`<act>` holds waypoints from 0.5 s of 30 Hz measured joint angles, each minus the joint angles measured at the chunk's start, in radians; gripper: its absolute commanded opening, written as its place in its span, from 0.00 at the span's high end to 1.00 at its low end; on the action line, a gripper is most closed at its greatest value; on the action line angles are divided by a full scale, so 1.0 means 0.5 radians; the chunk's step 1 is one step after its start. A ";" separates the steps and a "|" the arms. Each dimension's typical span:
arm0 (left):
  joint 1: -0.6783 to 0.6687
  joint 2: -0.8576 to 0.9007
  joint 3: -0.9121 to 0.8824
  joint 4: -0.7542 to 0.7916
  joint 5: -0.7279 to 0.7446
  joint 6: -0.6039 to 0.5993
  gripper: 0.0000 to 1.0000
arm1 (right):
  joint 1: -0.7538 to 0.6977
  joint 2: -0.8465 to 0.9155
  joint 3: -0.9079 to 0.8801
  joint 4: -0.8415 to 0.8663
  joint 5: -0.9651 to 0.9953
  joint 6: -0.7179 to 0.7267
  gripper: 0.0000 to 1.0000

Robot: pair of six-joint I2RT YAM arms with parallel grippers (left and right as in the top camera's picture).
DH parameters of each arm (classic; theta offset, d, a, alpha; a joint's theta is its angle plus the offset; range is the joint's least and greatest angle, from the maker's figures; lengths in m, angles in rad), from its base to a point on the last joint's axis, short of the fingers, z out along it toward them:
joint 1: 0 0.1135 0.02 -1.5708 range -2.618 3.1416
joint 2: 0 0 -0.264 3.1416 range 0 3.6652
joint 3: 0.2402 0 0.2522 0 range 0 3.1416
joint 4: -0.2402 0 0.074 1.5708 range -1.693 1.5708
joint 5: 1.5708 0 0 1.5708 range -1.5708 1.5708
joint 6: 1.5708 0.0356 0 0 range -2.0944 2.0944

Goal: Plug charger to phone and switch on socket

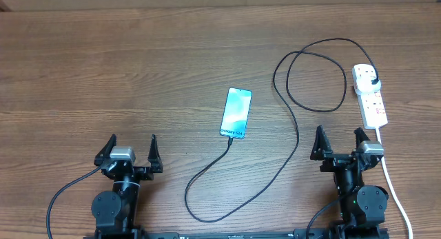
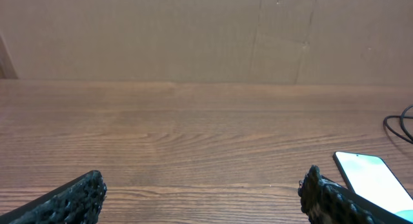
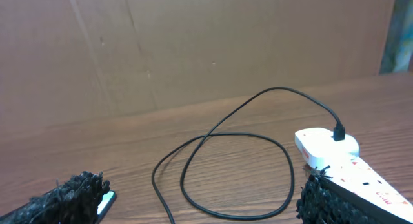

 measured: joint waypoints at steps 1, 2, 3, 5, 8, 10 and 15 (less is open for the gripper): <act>0.000 0.000 0.000 0.000 0.000 0.001 0.00 | 0.000 0.000 0.000 0.000 -0.001 -0.009 0.00; 0.000 0.000 0.000 0.000 0.000 0.001 0.00 | 0.000 0.000 0.000 0.000 0.000 -0.017 0.00; 0.000 0.000 0.000 0.000 0.000 0.001 0.01 | 0.000 0.000 0.000 0.000 -0.001 -0.022 0.00; 0.000 0.000 0.000 0.000 0.000 0.001 0.00 | 0.000 0.000 0.000 0.000 -0.001 -0.033 0.00; 0.000 0.000 0.000 0.000 0.000 0.000 0.00 | 0.000 0.000 0.000 -0.001 -0.007 -0.043 0.00; 0.000 0.000 0.000 0.000 0.000 0.000 0.01 | 0.000 0.000 0.000 -0.001 -0.008 -0.045 0.00; 0.000 0.000 0.000 0.000 0.000 0.000 0.00 | 0.000 0.000 0.000 -0.002 -0.034 -0.128 0.00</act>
